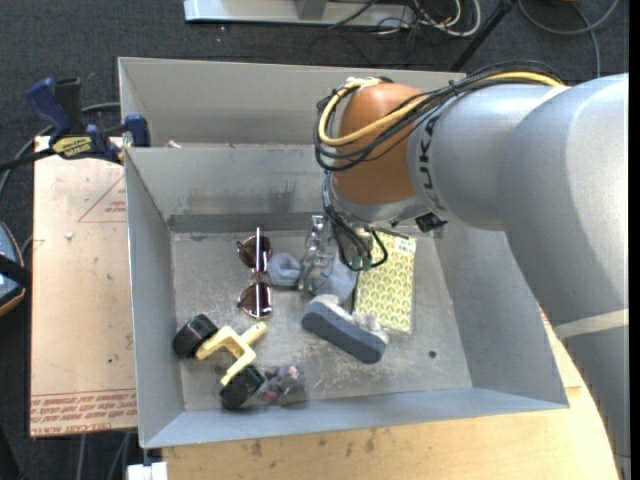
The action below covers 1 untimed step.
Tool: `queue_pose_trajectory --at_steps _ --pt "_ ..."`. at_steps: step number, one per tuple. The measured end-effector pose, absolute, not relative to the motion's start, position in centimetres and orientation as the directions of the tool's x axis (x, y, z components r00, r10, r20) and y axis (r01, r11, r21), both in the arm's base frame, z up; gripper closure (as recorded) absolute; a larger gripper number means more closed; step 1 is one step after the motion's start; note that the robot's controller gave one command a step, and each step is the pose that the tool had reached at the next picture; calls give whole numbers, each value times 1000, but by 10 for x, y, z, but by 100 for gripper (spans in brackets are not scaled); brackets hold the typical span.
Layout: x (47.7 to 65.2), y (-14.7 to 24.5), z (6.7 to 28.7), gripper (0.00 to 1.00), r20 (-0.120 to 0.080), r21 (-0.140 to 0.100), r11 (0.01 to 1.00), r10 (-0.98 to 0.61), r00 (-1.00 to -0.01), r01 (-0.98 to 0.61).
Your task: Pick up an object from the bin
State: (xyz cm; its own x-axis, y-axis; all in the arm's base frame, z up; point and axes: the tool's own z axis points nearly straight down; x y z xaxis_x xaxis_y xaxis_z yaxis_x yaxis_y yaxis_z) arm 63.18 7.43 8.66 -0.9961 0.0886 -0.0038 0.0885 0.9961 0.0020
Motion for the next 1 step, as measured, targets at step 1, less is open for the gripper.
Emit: queue_pose_trajectory --at_steps 1 --pt "631 74 91 100 0 1 996 89 -996 89"
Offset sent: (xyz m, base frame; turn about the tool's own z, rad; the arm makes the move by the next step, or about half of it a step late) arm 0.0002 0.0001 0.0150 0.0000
